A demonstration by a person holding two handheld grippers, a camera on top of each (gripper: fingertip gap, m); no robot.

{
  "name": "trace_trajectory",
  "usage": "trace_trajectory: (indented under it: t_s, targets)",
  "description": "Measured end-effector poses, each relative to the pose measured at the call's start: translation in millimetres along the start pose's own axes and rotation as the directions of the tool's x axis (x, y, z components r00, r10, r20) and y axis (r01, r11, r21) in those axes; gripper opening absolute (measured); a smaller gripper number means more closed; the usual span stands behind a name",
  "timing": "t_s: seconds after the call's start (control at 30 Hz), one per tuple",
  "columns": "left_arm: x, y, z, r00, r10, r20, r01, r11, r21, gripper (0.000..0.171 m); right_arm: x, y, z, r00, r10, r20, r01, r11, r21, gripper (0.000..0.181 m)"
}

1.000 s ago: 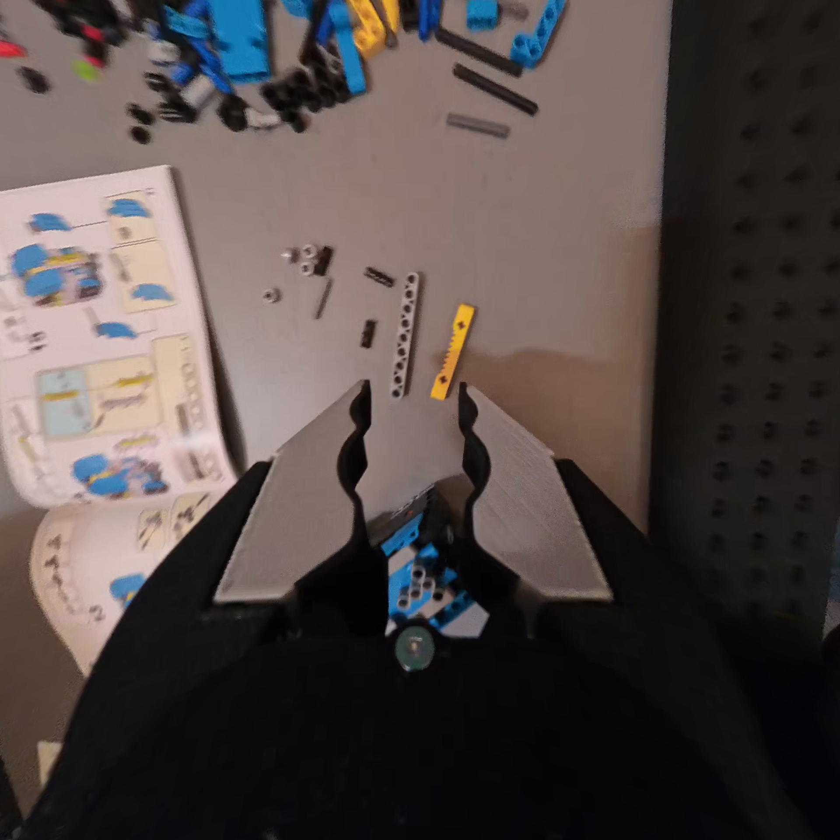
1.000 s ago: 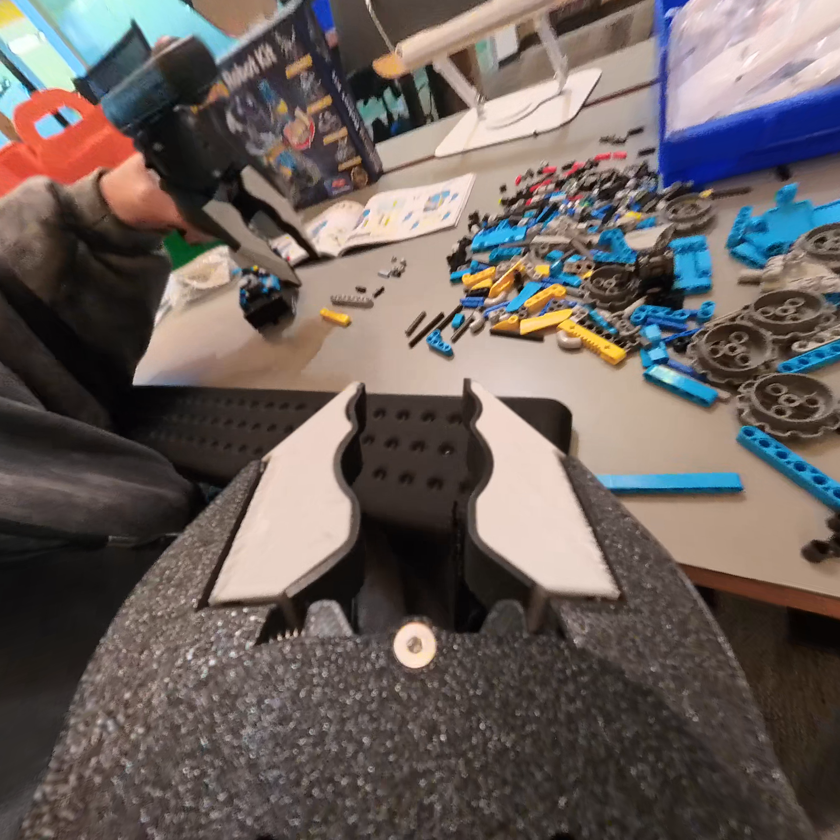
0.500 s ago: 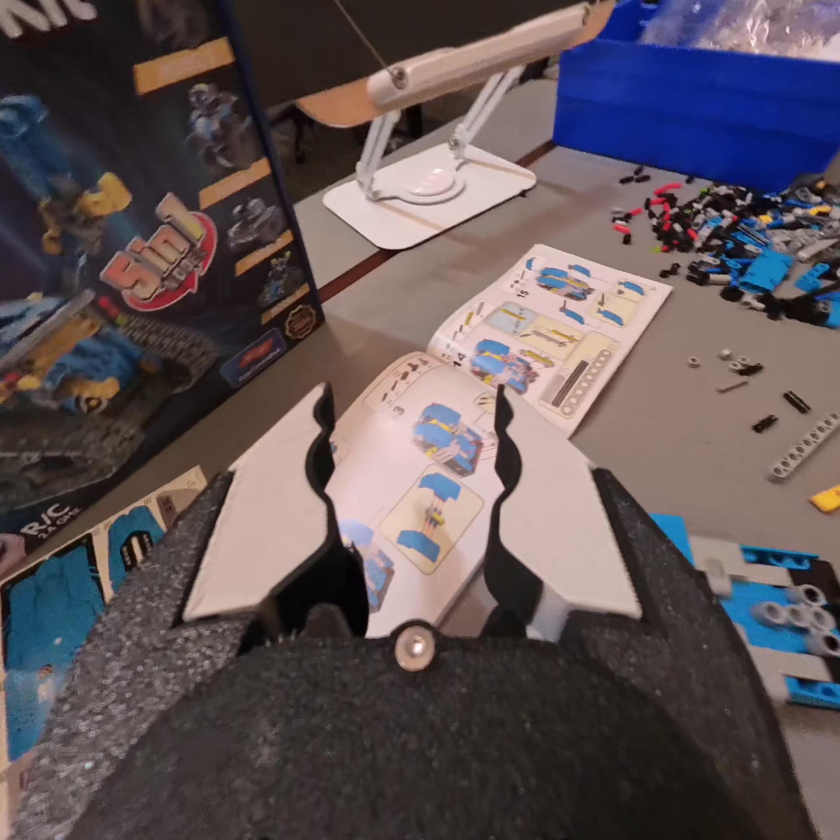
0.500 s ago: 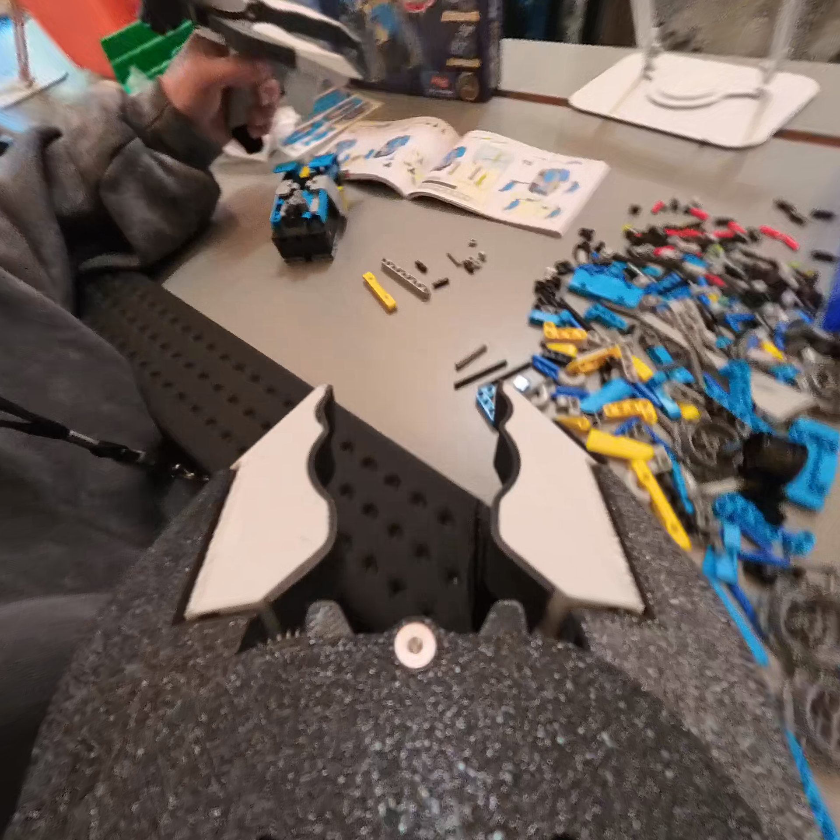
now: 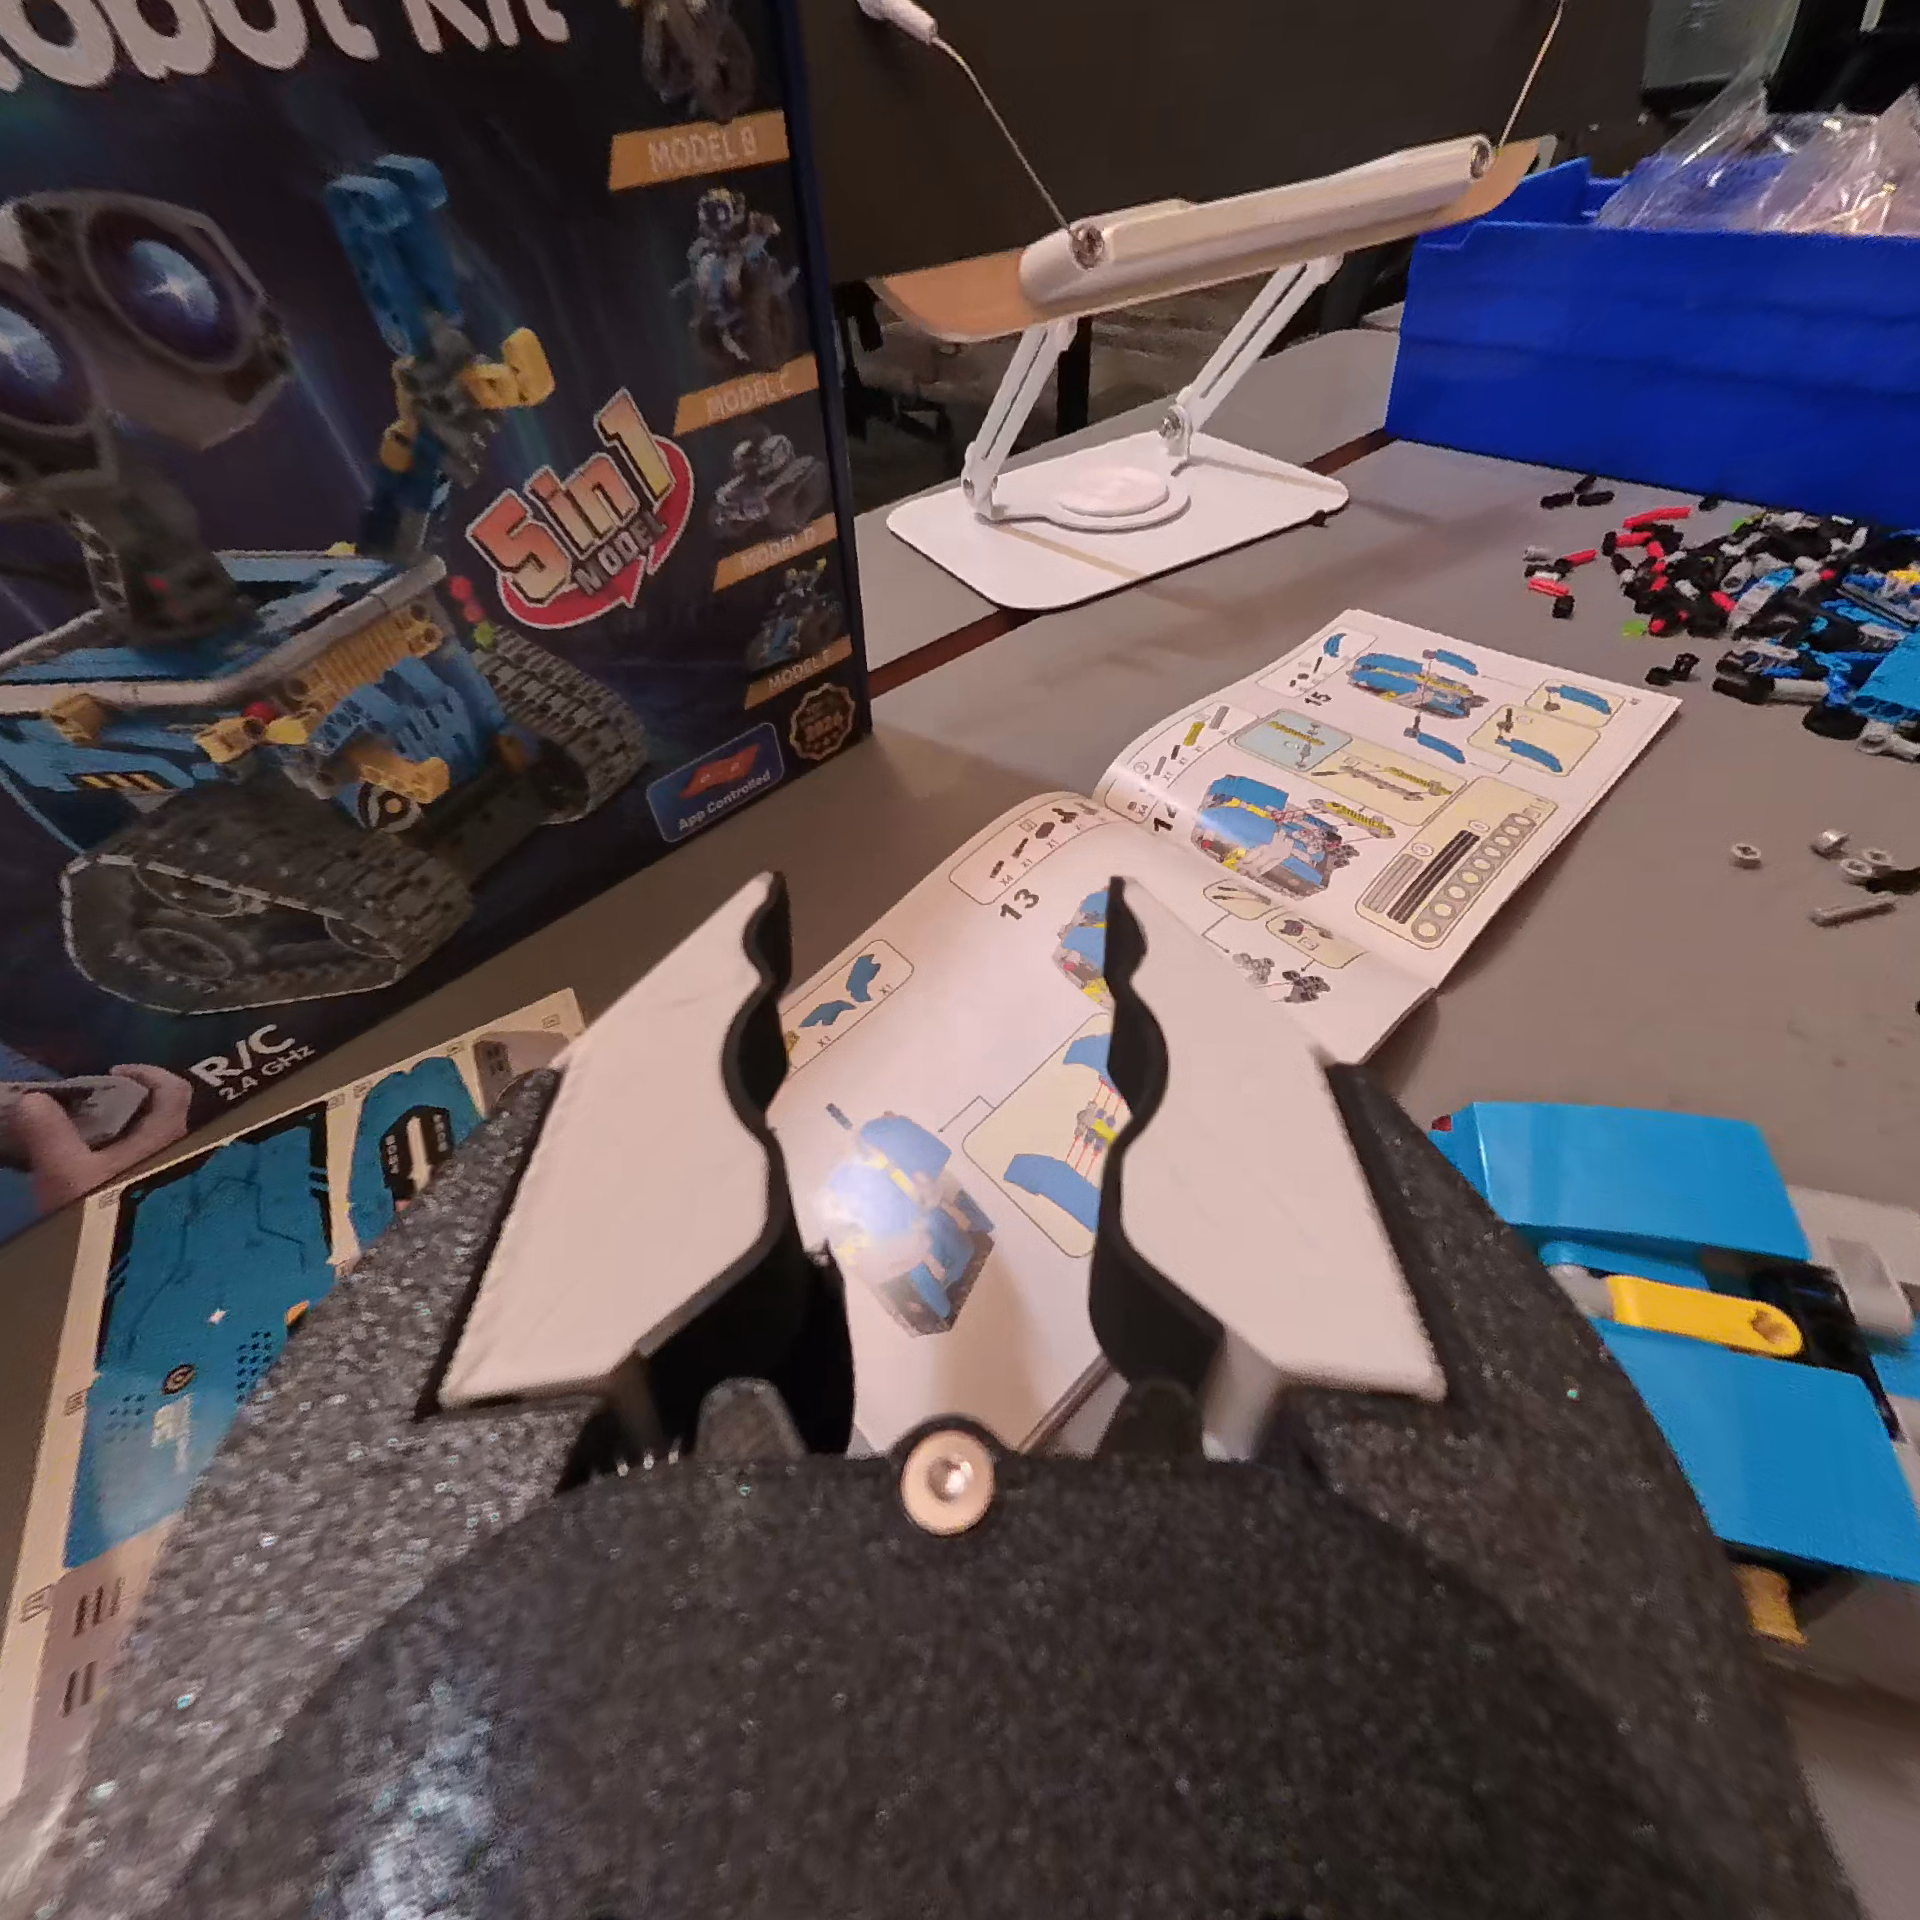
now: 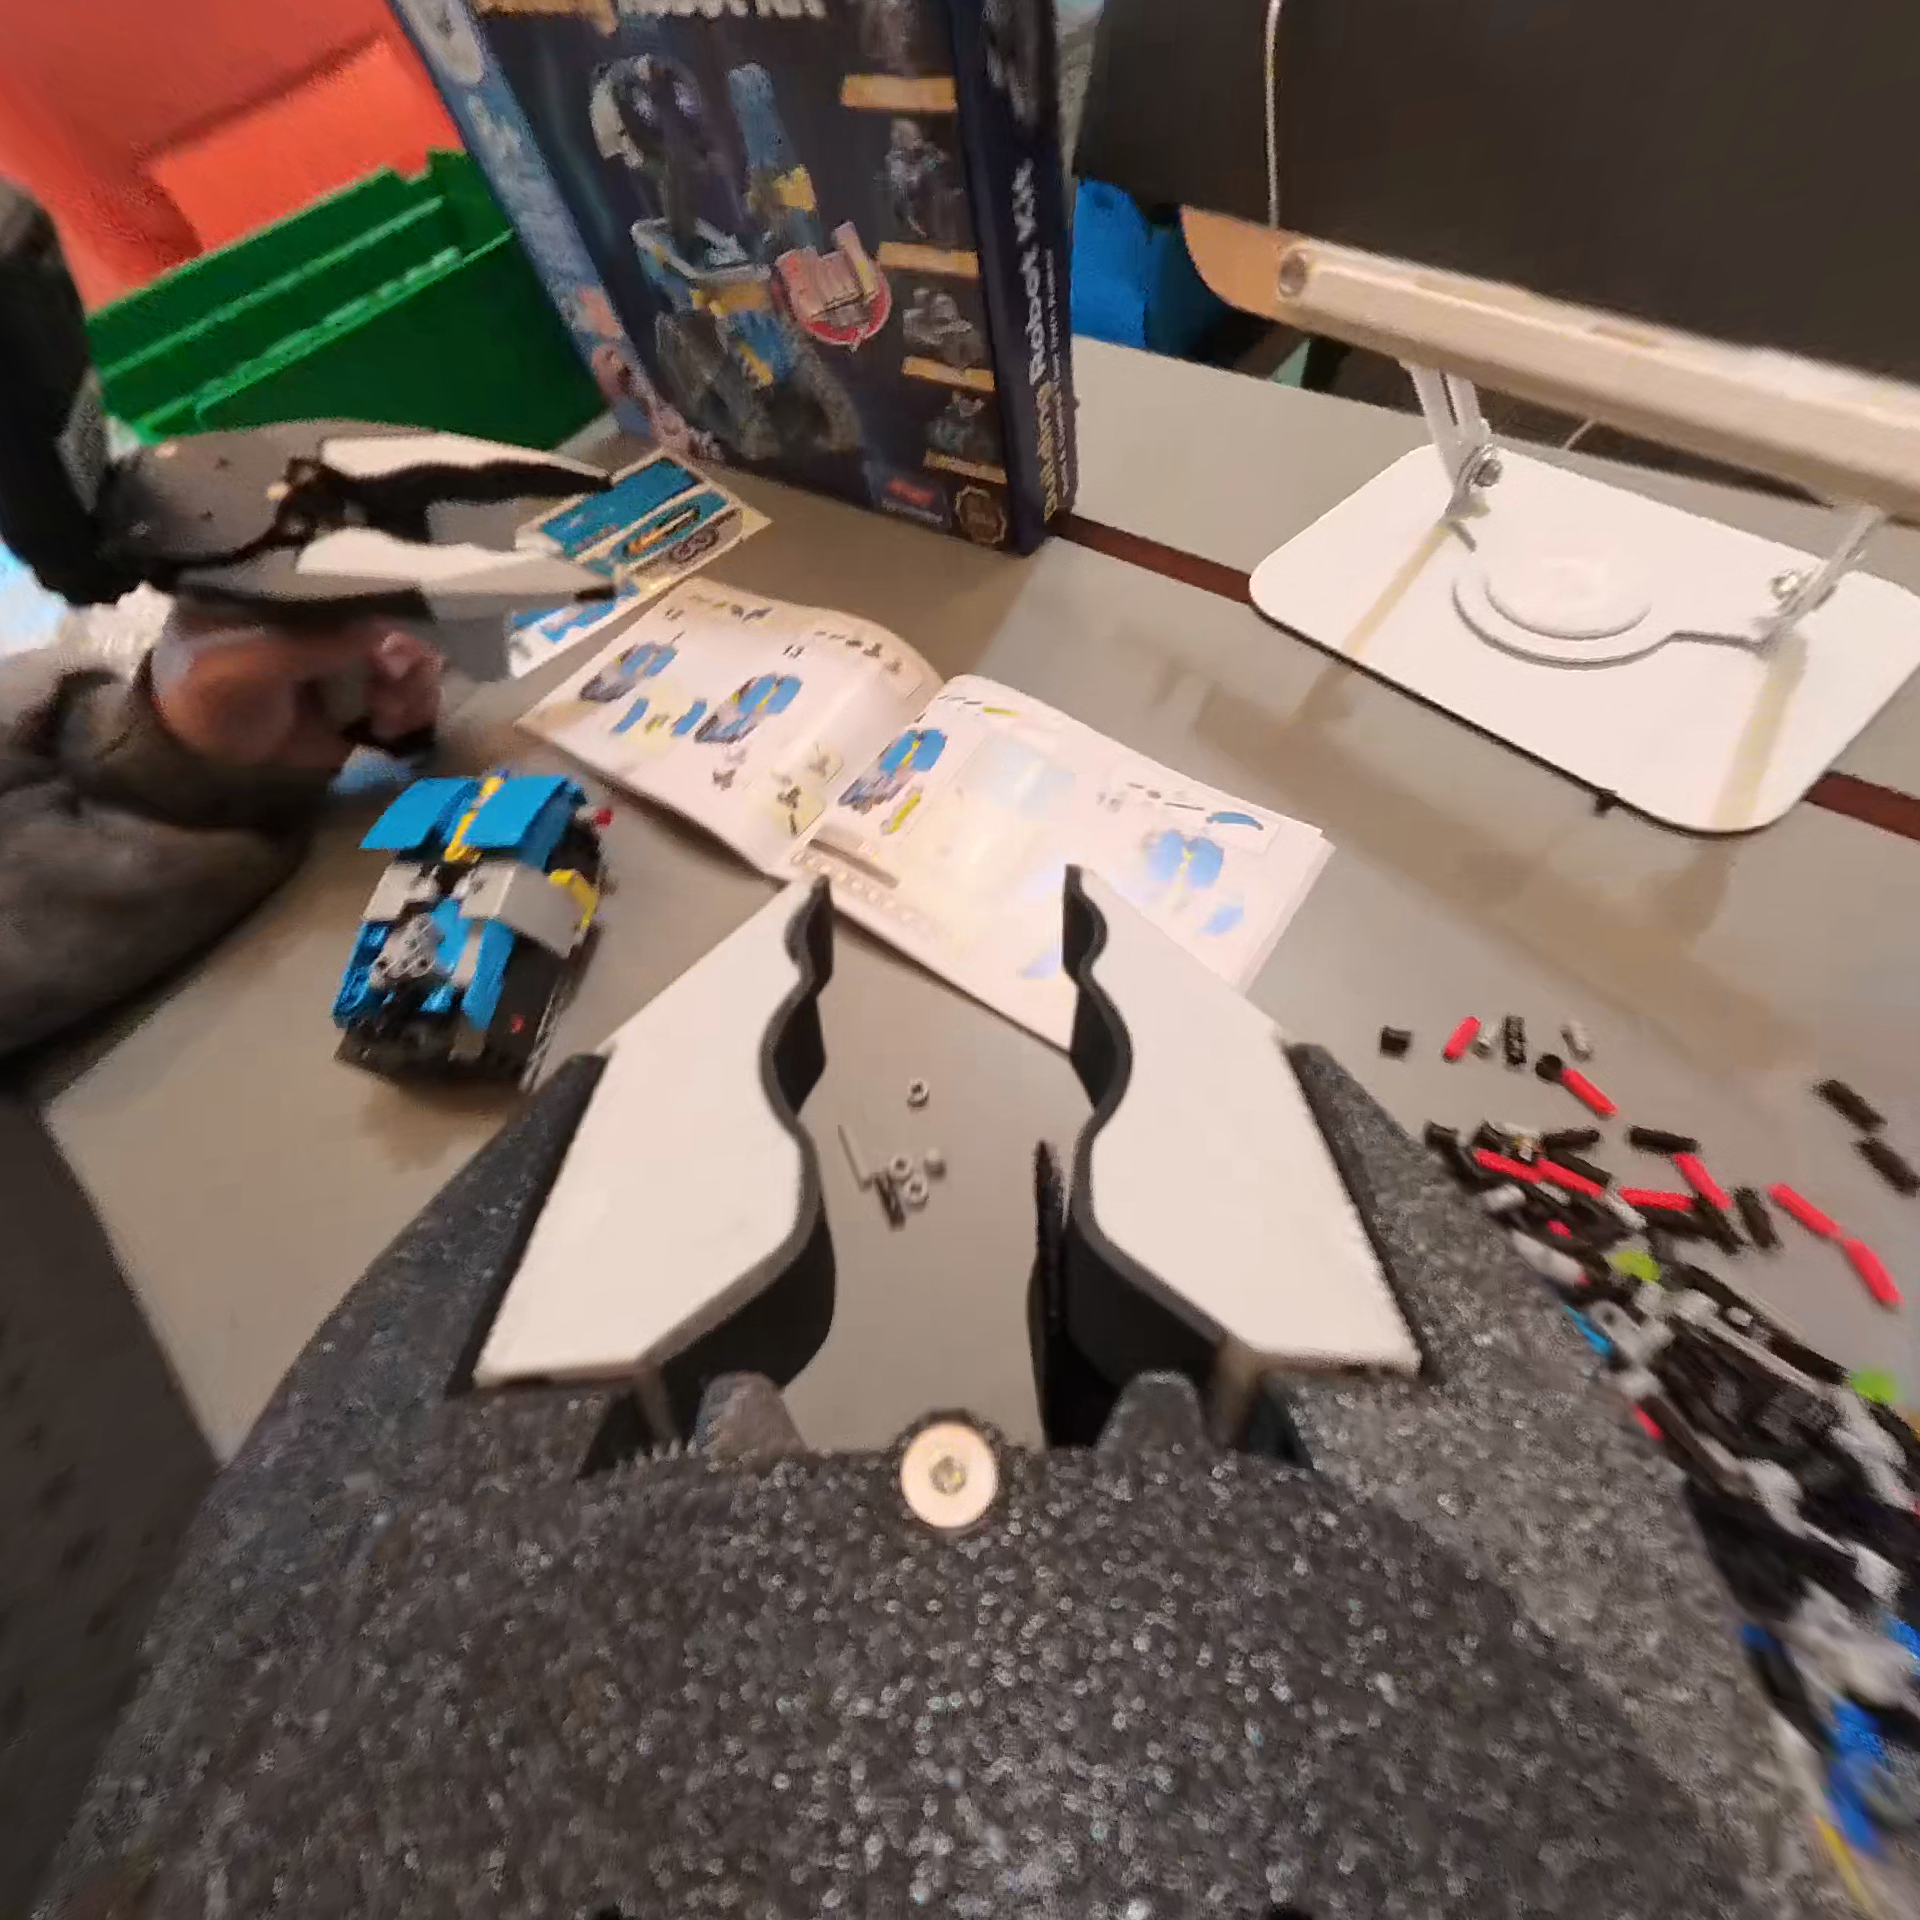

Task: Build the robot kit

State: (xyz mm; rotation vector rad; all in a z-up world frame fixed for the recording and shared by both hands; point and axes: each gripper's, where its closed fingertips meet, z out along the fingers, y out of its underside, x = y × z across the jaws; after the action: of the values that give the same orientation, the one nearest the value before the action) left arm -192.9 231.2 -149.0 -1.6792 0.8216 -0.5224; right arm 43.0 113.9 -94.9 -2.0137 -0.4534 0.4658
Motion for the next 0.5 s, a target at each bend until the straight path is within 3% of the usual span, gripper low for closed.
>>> trace_trajectory:
  t_s: [0.07,0.13,0.3,0.5]
  targets:
    - [4,2,1,1.0,0.001,-0.021,-0.002,1.0,-0.004,0.061,8,10,20,0.999,0.049,0.01,-0.049,0.997,0.052,0.04]
    - [8,3,2,0.999,0.006,-0.038,-0.006,1.0,-0.006,0.061,4,31,29,0.995,0.087,0.041,-0.086,0.996,-0.035,0.044]
    - [11,7,7,0.998,0.007,-0.055,-0.009,0.999,-0.034,0.062,7,49,37,0.989,-0.13,-0.075,0.117,0.982,-0.149,0.03]
    - [13,10,8,0.998,0.055,-0.03,-0.057,0.997,-0.054,0.062,15,78,44,0.982,-0.144,-0.119,0.108,0.958,-0.267,0.03]
